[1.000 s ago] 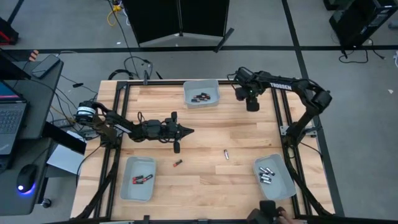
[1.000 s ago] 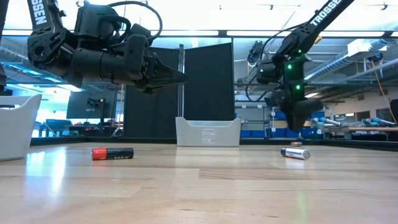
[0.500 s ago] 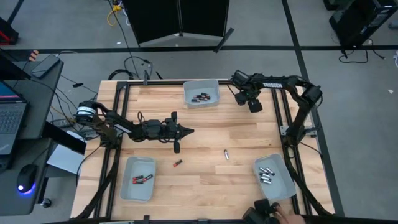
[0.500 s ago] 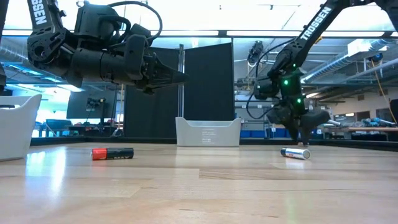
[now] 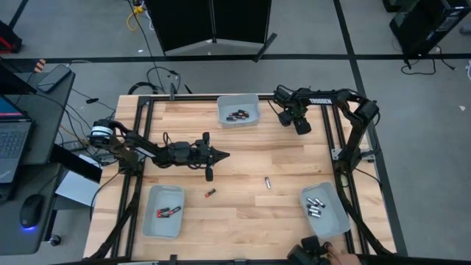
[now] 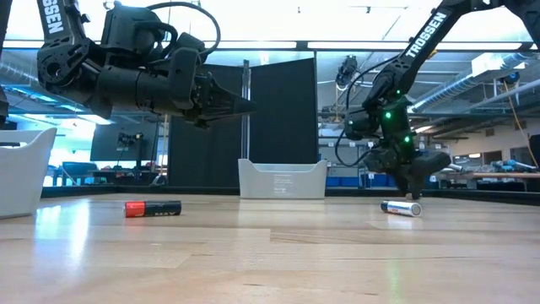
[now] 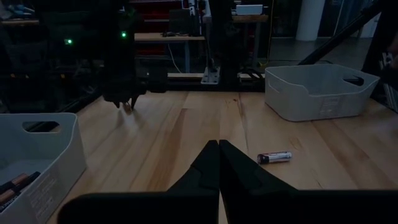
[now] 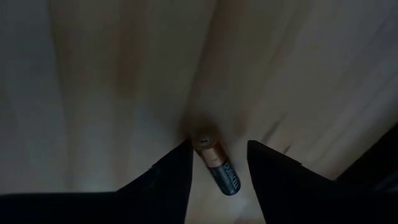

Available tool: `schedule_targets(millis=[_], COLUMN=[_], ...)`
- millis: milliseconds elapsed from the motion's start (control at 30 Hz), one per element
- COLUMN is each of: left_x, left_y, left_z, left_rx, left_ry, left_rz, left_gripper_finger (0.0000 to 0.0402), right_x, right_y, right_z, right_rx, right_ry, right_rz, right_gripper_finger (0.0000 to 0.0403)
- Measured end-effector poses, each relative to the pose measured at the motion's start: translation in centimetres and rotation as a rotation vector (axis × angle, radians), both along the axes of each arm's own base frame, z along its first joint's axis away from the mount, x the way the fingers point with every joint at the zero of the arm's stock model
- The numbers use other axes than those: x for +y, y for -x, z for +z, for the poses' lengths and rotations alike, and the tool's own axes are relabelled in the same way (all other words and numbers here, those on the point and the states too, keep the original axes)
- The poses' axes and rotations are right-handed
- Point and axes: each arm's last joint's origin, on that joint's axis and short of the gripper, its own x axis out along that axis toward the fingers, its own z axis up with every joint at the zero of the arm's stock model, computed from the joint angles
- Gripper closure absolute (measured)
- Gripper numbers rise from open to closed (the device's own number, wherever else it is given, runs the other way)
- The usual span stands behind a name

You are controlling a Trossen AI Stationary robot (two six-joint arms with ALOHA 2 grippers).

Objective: Sort batteries
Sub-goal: Put the copper battery into the top gray bin

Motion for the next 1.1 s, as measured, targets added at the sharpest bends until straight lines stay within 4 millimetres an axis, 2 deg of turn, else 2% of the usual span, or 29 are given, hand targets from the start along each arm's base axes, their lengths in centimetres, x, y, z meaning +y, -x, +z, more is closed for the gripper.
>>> schedule_targets(millis=[300, 533, 733, 900, 1100], left_x=[0.0, 0.0, 0.0, 0.0, 0.0], left_y=[0.0, 0.0, 0.0, 0.0, 0.0], left_z=[0.0, 0.0, 0.0, 0.1, 0.4], left_rx=[0.002, 0.002, 0.001, -0.016, -0.037], left_ry=[0.0, 0.003, 0.003, 0.003, 0.003], left_rz=[0.0, 0.0, 0.0, 0.0, 0.0], left_gripper_finger=[0.0396, 0.0396, 0.0396, 0.0396, 0.0396], right_x=[0.2, 0.4, 0.9, 2.1, 4.2], right_y=[0.1, 0.0, -0.3, -1.0, -2.3], right_z=[0.0, 0.0, 0.4, 2.5, 6.2], right_rx=[-0.015, -0.047, -0.086, -0.2, -0.358], right_ry=[-0.017, -0.026, -0.022, -0.021, 0.045], right_rz=[-0.061, -0.132, -0.183, -0.19, -0.223], right_gripper_finger=[0.0291, 0.0346, 0.0348, 0.0348, 0.0347])
